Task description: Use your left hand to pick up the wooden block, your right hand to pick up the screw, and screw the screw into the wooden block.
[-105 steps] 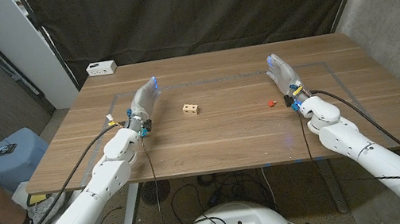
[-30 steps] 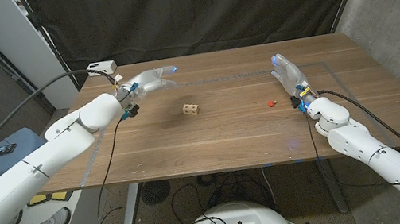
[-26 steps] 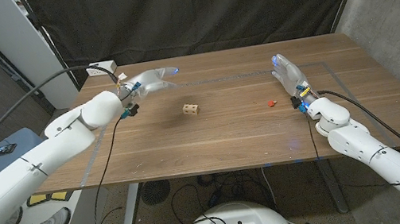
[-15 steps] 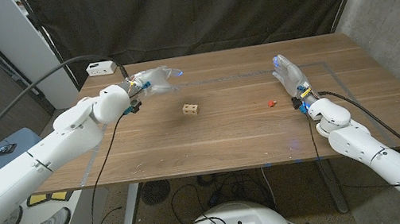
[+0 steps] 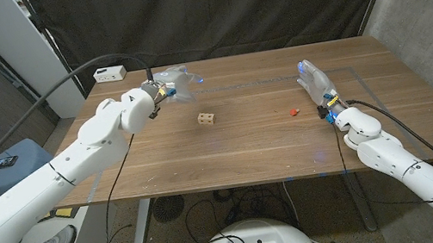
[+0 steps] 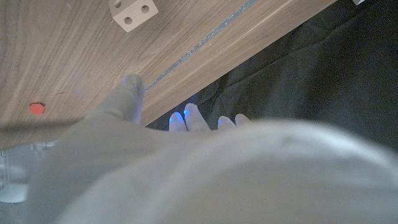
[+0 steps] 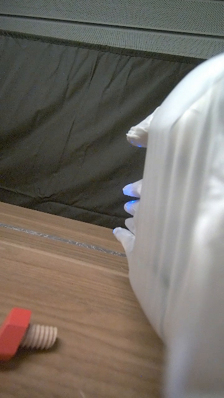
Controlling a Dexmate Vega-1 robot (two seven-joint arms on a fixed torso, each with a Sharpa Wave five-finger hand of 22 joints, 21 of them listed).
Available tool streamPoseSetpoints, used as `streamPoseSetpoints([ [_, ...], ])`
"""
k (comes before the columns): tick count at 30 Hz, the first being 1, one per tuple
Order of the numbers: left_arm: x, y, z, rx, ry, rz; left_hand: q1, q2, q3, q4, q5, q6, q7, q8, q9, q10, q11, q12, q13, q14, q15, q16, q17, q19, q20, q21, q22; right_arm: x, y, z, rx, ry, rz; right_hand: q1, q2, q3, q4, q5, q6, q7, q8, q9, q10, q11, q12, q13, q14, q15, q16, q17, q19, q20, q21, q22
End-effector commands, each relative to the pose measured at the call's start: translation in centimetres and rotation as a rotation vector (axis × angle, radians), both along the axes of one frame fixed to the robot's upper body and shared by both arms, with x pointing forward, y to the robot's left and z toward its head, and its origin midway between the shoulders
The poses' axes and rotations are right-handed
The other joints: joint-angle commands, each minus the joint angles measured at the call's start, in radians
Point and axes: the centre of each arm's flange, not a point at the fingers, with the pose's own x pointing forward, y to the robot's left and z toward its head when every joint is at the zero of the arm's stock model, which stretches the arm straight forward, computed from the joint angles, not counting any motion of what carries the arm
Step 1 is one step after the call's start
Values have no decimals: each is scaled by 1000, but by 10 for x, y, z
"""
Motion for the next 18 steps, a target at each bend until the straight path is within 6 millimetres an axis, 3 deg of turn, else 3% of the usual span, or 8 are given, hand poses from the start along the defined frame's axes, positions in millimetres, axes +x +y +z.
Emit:
streamPoseSetpoints([
  [1, 4, -25, -5, 111, -20, 99, 16, 1, -12, 3, 7, -7, 8, -14, 2, 3, 0, -9, 5, -19, 5, -4, 4, -25, 7, -2, 4, 3, -4, -2, 9, 11, -6, -3, -1, 5, 1, 5, -6, -5, 6, 5, 0, -5, 6, 2, -8, -14, 5, 1, 3, -45, 7, 3],
  [18, 20, -46, -11, 199, 18, 180, 12, -5, -37, 11, 10, -13, -2, -27, 1, -8, -1, -22, 4, -42, -11, -5, 3, -45, 31, 1, 4, 9, -4, -4, 21, 20, -6, -2, -3, 5, 0, 5, -8, -6, 6, 5, -1, -2, 6, 2, -9, -10, 5, 1, 3, -45, 7, 3],
])
